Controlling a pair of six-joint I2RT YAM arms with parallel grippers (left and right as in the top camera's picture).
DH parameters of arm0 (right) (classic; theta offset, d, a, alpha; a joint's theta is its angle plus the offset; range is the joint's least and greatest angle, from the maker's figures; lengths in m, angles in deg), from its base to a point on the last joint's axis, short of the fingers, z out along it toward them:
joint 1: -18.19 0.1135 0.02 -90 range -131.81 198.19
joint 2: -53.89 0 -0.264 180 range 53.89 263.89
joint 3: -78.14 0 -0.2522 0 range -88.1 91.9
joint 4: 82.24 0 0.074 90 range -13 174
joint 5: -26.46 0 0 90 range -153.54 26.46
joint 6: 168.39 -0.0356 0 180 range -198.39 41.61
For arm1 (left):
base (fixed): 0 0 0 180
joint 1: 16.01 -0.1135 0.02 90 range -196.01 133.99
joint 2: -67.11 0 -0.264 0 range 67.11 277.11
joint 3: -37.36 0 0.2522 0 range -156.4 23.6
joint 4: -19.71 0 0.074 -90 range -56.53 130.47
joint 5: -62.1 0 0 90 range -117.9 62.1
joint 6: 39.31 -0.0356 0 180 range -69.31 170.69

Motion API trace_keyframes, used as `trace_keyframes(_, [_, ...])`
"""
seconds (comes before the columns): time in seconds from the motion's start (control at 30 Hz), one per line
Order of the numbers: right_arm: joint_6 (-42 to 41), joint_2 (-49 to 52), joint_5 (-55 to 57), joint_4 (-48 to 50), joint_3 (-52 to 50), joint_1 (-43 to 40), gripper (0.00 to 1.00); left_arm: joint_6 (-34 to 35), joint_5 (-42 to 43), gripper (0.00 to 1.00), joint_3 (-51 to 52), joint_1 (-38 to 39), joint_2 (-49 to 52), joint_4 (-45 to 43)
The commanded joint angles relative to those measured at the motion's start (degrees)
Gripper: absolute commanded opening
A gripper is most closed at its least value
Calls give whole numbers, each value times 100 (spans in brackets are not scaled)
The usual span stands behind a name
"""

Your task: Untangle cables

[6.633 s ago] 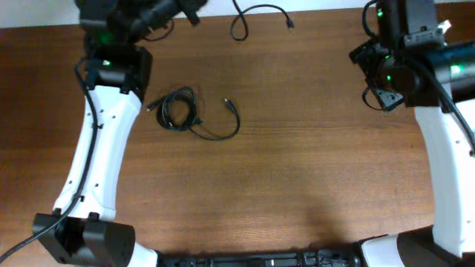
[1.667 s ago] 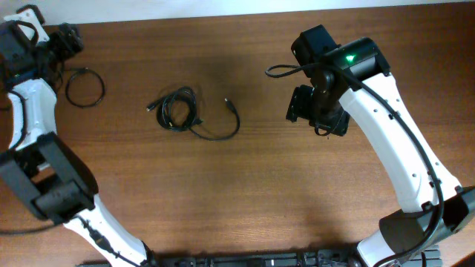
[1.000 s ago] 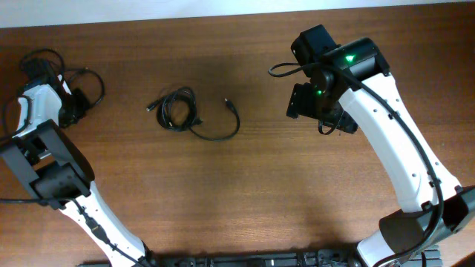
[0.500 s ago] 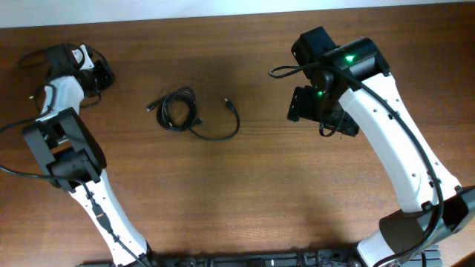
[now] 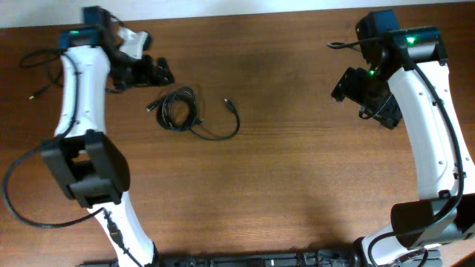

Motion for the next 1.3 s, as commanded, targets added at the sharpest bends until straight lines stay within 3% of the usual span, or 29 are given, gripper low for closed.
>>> trace_keyframes(0.0, [485, 7, -17, -122, -4, 4, 94, -111, -997, 92, 901, 501, -118, -933])
trace_keyframes(0.07, [479, 7, -37, -168, -46, 31, 94, -114, -1386, 84, 1495, 621, -114, -1626])
trace_keyframes(0.1, [479, 7, -63, -118, -131, 39, 94, -114, -1379, 73, 1781, 621, -107, -1860])
trace_keyframes(0.17, [479, 7, -234, 74, -363, 44, 94, -114, -1231, 68, 2024, 621, -94, -2002])
trace_keyframes(0.2, [479, 9, -343, 210, -546, 46, 94, -114, -1196, 57, 2105, 621, -92, -2044])
trace_keyframes(0.3, [481, 7, -470, 308, -791, 74, 94, -114, -1189, 59, 2358, 599, -87, -2430])
trace_keyframes(0.43, [479, 9, -472, 306, -791, 269, 94, -199, -1211, 53, 2485, 577, -87, -2570])
trace_keyframes(0.53, [476, 9, -474, 313, -791, 411, 94, -195, -1187, 16, 2483, 566, -90, -2583])
trace_keyframes(0.57, [479, 9, -527, 330, -791, 452, 94, -181, -1185, 0, 2444, 566, -125, -2516])
trace_keyframes(0.63, [481, 9, -782, 433, -791, 570, 94, 127, -925, 0, 2122, 566, -343, -2249])
trace_keyframes(0.67, [483, 9, -835, 522, -791, 673, 94, 125, 138, 0, 1821, 566, -785, -2194])
trace_keyframes(0.73, [573, 9, -1003, 654, -791, 894, 95, 127, 1211, 0, 1655, 566, -1349, -2282])
trace_keyframes(0.83, [2096, 9, -3475, 1534, -791, 1156, 97, 332, 2420, 0, 1639, 568, -2133, -2382])
trace_keyframes(1.0, [2111, 7, -4953, 2771, -789, 1193, 97, 603, 2398, 0, 1648, 916, -2251, -2251])
trace_keyframes(1.1, [2127, 2, -5473, 3147, -774, 1051, 97, 798, 444, 0, 1648, 1541, -2251, -1963])
trace_keyframes(1.13, [2127, 2, -5528, 3268, -774, 1036, 97, 796, 555, 0, 1648, 1696, -2251, -1947])
trace_keyframes(1.2, [2122, 2, -4868, 3230, -776, 1198, 92, 796, 1751, 0, 1648, 1991, -2251, -2223])
trace_keyframes(1.27, [2057, 4, -3412, 2935, -778, 1410, 69, 798, 2900, 0, 1646, 1967, -2253, -2529])
